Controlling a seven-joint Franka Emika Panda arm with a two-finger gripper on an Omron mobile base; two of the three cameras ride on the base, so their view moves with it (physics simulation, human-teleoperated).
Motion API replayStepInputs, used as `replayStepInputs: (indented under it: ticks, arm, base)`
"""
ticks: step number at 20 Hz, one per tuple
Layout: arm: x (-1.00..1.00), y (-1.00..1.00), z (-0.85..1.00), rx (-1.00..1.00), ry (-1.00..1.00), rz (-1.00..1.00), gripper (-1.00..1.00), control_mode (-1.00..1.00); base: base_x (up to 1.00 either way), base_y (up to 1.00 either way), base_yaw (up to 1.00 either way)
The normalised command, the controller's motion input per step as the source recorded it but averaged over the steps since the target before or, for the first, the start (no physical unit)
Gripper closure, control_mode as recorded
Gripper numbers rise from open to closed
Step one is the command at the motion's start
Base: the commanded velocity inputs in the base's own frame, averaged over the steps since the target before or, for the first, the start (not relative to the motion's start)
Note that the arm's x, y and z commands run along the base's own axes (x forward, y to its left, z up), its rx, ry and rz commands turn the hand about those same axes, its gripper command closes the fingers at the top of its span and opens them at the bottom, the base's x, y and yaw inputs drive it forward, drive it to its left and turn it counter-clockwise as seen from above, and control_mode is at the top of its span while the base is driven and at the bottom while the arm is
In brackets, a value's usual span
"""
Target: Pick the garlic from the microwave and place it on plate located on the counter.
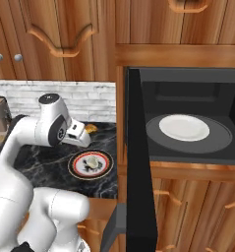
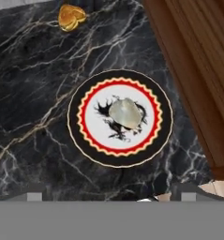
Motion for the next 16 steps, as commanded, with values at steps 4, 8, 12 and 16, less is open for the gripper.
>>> replayStepInputs:
  ticks: [4, 8, 12, 16]
  arm:
    - [-0.82, 0.00, 0.85, 0.00, 0.00, 0.00, -1.00, -1.00]
    - [-0.54, -0.07, 0.66, 0.00, 0.00, 0.01, -1.00, -1.00]
    - [-0.24, -0.03, 0.54, 0.00, 0.00, 0.00, -1.00, -1.00]
    - [-0.05, 0.01, 0.53, 0.00, 0.00, 0.00, -1.00, -1.00]
  base:
    - [0.00, 0.00, 0.00]
    - [0.00, 0.00, 0.00]
    - [0.00, 0.00, 0.00]
    - [0.00, 0.00, 0.00]
